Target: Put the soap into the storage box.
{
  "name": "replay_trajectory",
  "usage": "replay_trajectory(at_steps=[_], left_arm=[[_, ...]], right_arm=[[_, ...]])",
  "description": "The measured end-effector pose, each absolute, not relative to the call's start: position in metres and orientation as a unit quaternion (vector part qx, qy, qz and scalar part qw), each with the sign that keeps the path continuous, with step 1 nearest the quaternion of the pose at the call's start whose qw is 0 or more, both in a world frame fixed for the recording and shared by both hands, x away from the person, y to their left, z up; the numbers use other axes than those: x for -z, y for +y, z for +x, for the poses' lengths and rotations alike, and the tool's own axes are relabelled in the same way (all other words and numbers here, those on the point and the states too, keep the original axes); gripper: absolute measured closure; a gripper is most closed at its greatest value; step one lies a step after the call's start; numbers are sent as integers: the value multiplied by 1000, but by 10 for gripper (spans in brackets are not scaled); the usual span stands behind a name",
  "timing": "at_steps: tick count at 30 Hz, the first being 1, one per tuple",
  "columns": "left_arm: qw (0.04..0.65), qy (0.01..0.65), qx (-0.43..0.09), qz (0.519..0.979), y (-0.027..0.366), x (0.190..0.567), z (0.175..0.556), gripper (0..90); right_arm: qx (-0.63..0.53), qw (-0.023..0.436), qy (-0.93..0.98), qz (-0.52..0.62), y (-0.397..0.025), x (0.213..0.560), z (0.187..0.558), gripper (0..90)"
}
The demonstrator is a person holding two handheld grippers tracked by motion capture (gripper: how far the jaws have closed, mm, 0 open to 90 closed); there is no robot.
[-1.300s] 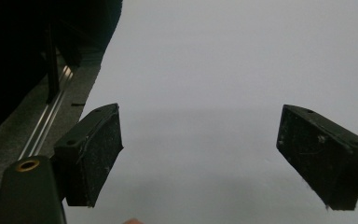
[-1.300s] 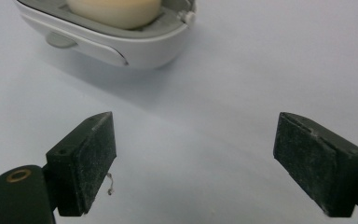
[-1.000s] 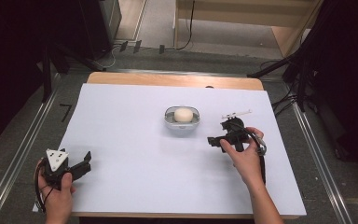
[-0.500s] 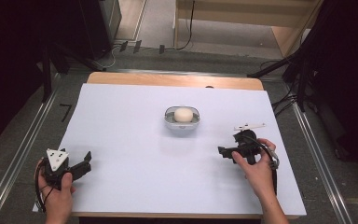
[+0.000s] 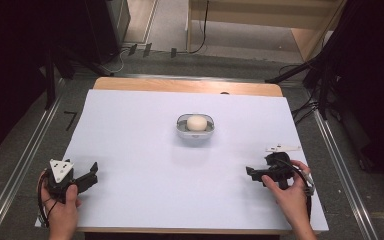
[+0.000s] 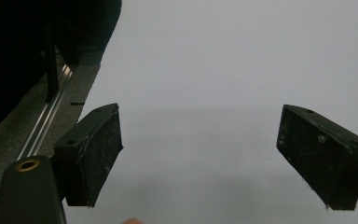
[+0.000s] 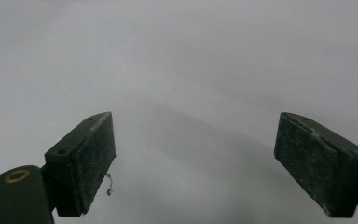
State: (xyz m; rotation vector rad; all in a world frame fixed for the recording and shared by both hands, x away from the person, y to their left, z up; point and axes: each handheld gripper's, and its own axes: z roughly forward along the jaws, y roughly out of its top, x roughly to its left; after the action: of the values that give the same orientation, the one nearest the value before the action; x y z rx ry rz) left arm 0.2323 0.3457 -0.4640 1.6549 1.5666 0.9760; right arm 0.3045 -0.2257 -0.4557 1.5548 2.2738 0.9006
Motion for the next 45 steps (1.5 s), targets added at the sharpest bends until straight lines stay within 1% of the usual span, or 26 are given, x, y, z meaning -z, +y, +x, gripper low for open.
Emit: replay_trajectory(at_steps=[13, 21, 26, 30, 35, 39, 45], left_arm=[[324, 600, -373, 630, 346, 464, 232, 149], [321, 599, -372, 632, 345, 464, 233, 149], [321, 600, -371, 632, 345, 464, 233, 149], [321, 599, -372, 632, 345, 464, 233, 149], [333, 607, -360, 625, 349, 464, 233, 150], [333, 604, -362, 627, 349, 464, 232, 150], [337, 602, -366, 625, 349, 463, 231, 149]], right_arm=[[-329, 141, 766, 534, -257, 459, 283, 133], [-341, 139, 755, 542, -274, 465, 276, 132], [-337, 147, 757, 540, -283, 472, 269, 132], [-349, 145, 748, 546, -296, 471, 263, 132], [-359, 152, 735, 555, -314, 473, 253, 132], [-372, 144, 726, 560, -328, 479, 249, 134], [-383, 160, 710, 569, -336, 474, 241, 139]])
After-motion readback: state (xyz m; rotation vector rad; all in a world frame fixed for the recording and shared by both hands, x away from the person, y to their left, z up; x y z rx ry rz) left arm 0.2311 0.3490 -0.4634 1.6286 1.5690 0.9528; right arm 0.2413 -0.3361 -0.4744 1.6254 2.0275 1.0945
